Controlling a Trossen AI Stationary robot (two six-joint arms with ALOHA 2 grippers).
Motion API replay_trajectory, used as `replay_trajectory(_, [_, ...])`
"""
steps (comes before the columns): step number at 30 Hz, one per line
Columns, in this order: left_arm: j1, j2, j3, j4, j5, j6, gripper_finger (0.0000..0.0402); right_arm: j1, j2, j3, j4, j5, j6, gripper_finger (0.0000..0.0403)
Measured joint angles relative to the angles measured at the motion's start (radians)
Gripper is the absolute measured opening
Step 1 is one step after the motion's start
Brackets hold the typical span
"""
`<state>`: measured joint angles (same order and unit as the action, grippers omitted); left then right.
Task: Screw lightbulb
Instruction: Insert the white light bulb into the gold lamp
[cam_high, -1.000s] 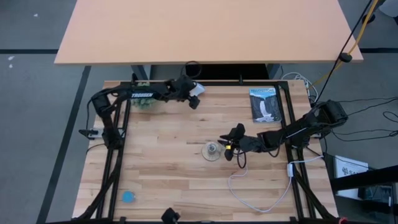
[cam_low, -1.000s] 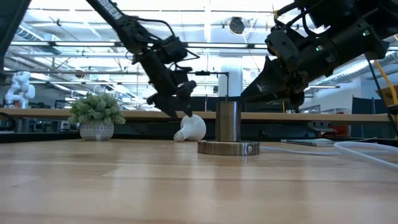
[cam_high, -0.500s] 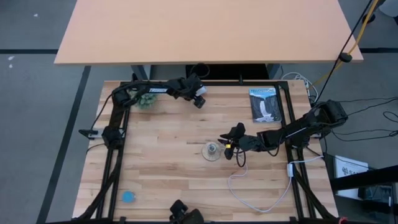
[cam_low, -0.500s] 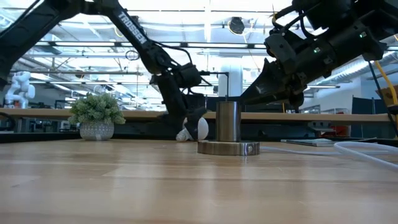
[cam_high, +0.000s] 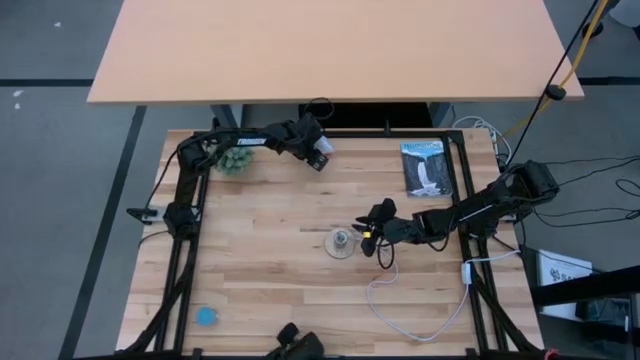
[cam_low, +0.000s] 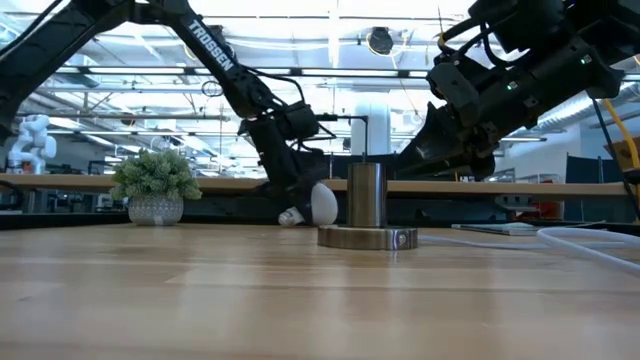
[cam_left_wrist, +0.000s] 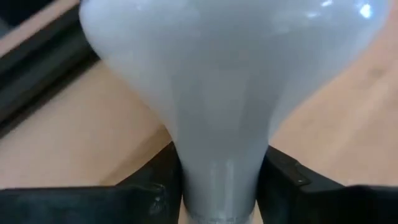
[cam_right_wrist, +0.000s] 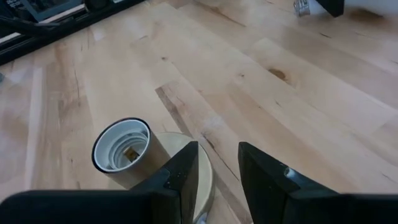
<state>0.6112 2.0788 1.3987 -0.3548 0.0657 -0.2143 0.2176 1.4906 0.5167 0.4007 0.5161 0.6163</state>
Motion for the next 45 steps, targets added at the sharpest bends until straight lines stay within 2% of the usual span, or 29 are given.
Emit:
replay_trajectory(3, [-0.023, -0.032, -0.003, -0.005, 0.125, 0.066, 0.0148, 0.000, 0.000, 0.000, -0.005, -0.024, -0.004, 0.0107])
replay_trajectory(7, [-0.065, -0.122, -0.010, 0.012, 0.218, 0.104, 0.0148, 0.001, 0.000, 0.000, -0.033, -0.056, 0.005, 0.0107])
replay_trajectory(11, [-0.108, -0.278, -0.037, -0.001, 0.237, 0.166, 0.0148, 0.007, 0.000, 0.000, -0.081, -0.129, 0.041, 0.0107])
replay_trajectory(17, [-0.148, -0.613, -0.152, 0.013, 0.212, 0.207, 0.0148, 0.030, 0.000, 0.000, -0.128, -0.179, 0.099, 0.0107])
replay_trajectory(21, [-0.201, -0.875, -0.337, 0.111, 0.133, 0.204, 0.0148, 0.050, 0.000, 0.000, -0.130, -0.179, 0.111, 0.0107])
replay_trajectory(24, [-0.245, -1.066, -0.547, 0.279, 0.105, 0.184, 0.0148, 0.061, 0.000, 0.000, -0.130, -0.179, 0.134, 0.0107])
replay_trajectory(26, [-0.283, -1.171, -0.718, 0.471, 0.096, 0.126, 0.0148, 0.067, 0.000, 0.000, -0.129, -0.176, 0.146, 0.0107])
replay_trajectory(28, [-0.331, -1.237, -0.912, 0.745, 0.095, 0.074, 0.0148, 0.072, 0.000, 0.000, -0.123, -0.173, 0.152, 0.0107])
replay_trajectory(30, [-0.390, -1.229, -1.106, 1.081, 0.046, 0.034, 0.0148, 0.072, 0.000, 0.000, -0.115, -0.172, 0.153, 0.0107])
replay_trajectory(32, [-0.454, -1.139, -1.252, 1.365, -0.081, 0.012, 0.0148, 0.072, 0.000, 0.000, -0.114, -0.171, 0.152, 0.0107])
replay_trajectory(34, [-0.502, -1.014, -1.319, 1.542, -0.209, -0.023, 0.0148, 0.072, 0.000, 0.000, -0.114, -0.169, 0.151, 0.0107])
replay_trajectory(35, [-0.521, -0.947, -1.321, 1.608, -0.227, -0.039, 0.0148, 0.072, 0.000, 0.000, -0.114, -0.168, 0.151, 0.0107])
replay_trajectory(37, [-0.549, -0.813, -1.258, 1.704, -0.212, -0.035, 0.0148, 0.071, 0.000, 0.000, -0.113, -0.157, 0.151, 0.0107])
replay_trajectory(42, [-0.588, -0.482, -0.978, 1.679, -0.088, 0.060, 0.0148, 0.070, 0.000, 0.000, -0.082, -0.122, 0.154, 0.0107])
replay_trajectory(45, [-0.579, -0.349, -0.856, 1.674, -0.017, 0.063, 0.0148, 0.070, 0.000, 0.000, -0.047, -0.123, 0.158, 0.0107])
